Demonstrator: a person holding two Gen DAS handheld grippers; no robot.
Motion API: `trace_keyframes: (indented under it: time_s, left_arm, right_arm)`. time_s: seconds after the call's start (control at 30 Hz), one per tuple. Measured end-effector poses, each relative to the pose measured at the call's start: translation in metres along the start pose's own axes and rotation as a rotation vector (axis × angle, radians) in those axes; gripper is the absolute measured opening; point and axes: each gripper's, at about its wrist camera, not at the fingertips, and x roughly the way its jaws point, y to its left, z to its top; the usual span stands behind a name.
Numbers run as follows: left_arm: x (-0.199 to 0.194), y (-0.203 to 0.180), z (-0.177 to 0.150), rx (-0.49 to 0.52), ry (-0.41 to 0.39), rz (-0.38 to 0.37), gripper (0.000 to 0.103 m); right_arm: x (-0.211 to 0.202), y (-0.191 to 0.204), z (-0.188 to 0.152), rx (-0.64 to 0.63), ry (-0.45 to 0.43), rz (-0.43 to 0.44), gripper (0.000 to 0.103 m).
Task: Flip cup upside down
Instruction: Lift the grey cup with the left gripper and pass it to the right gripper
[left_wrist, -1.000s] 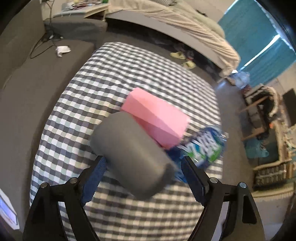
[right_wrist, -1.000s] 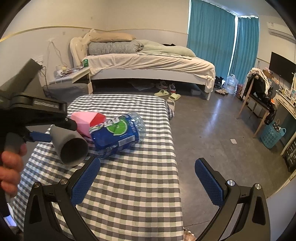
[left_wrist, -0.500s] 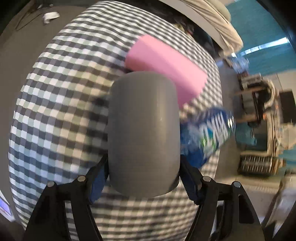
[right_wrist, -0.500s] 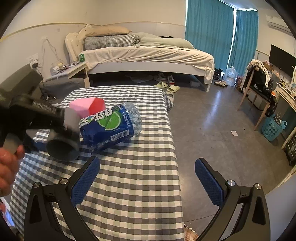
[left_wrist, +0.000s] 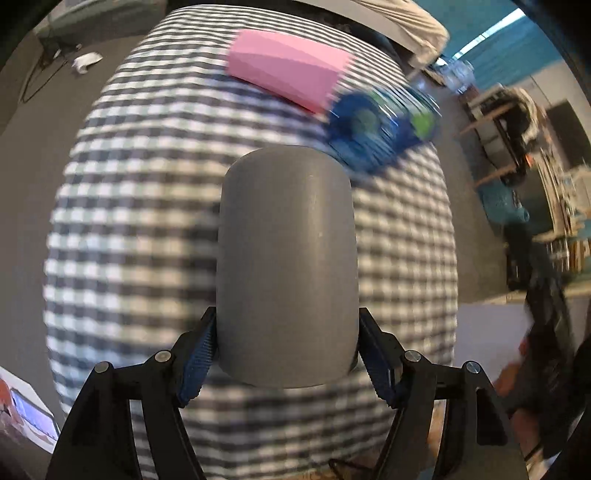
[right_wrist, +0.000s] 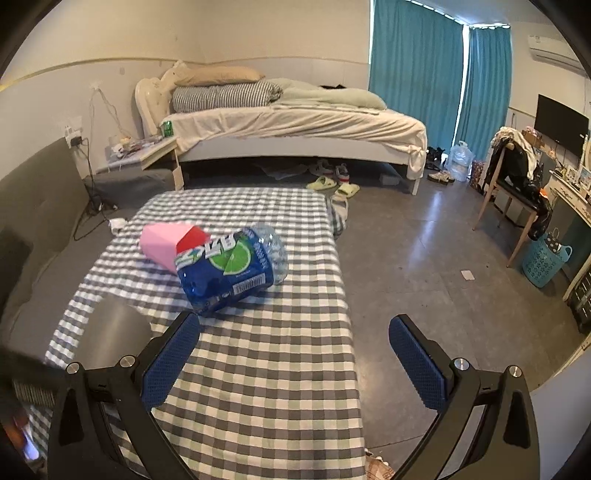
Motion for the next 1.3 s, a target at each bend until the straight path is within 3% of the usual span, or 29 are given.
trace_keyframes:
  time_s: [0.2,0.37,0.53,0.7,0.9,1.17,1.3]
  left_arm:
    - [-0.005,-0.019,-0.015,0.121,-0.108,0.06,0.075]
    - [-0.011,-0.018,-0.029,0.165,-0.22,0.086,0.088]
    - [-0.031,-0.013,-0.046,0.2,-0.323,0.104,0.09]
    - [-0.062,0.005,-0.054,0.181,-0.493,0.165,0.091]
    - [-0.085,0.039,-0.063,0.156,-0.683,0.265,0.099]
    - [-0.074,0.077,-0.062,0.13,-0.659,0.265,0.103]
    - [-0.071,0.093,-0.06,0.104,-0.63,0.254,0.103]
  right_arm:
    - [-0.023,-0.01,-0.004,0.015,-0.014,0.003,0.103]
    - [-0.041,-0.015,-0.011,0.026,-0.016,0.006,0.103]
    - [-0.055,-0.018,-0.014,0.052,0.016,0.018,0.103]
    - [-0.059,-0.005,-0.006,0.062,0.116,0.059,0.103]
    - [-0.049,0.033,0.011,0.013,0.253,0.094,0.103]
    - [0.008,0.092,0.022,-0.096,0.465,0.09,0.103]
    - [0.038,0.107,0.022,-0.077,0.549,0.101,0.102]
